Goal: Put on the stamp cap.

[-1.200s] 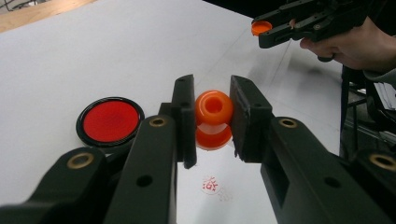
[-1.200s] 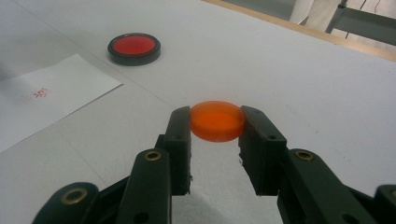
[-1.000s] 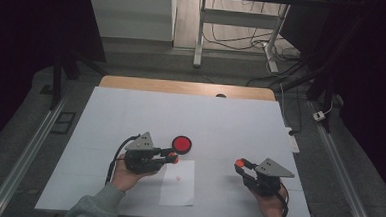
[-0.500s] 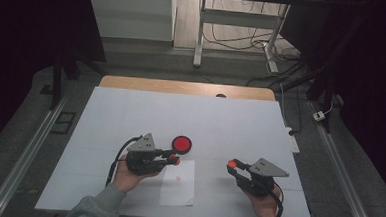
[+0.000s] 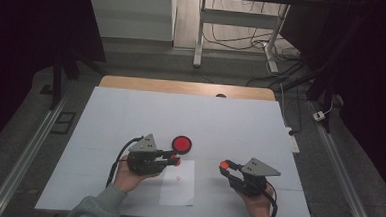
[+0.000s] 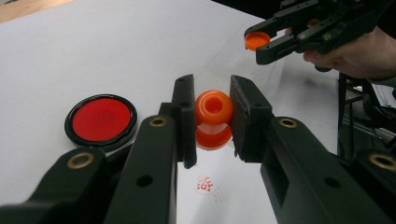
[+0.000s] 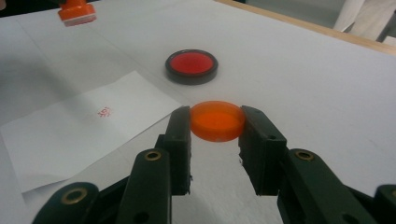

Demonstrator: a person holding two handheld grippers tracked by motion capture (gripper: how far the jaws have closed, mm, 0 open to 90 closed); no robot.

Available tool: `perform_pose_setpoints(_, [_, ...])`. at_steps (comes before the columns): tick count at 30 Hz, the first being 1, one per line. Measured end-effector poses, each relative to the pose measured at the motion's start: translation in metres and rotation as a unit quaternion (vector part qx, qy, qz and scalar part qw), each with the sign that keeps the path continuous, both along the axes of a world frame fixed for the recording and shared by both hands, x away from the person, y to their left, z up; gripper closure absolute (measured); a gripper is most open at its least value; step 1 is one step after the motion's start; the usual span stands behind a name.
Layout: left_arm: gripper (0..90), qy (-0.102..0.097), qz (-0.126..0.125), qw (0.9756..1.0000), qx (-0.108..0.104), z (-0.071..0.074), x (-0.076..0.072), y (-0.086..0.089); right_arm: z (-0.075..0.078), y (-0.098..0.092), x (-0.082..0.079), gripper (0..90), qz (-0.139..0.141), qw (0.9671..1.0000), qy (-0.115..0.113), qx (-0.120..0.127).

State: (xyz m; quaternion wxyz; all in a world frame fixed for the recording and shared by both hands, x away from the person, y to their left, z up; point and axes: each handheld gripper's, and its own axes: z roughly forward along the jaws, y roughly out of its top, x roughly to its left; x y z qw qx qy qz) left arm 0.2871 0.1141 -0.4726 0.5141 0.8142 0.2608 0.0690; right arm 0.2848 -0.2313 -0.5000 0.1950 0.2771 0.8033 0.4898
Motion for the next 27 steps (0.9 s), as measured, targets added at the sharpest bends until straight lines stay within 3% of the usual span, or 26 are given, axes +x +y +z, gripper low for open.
perform_pose_setpoints(17, [72.4, 0.002, 0.000, 1.0000, -0.009, 0.000, 0.001, -0.002, -0.007, 0.035, -0.002, 64.3, 0.046, 0.9987, 0.001, -0.019])
perform_pose_setpoints(27, [72.4, 0.001, -0.006, 0.9998, -0.017, 0.002, -0.001, -0.004, -0.008, 0.045, -0.004, 64.3, 0.058, 0.9979, 0.001, -0.028])
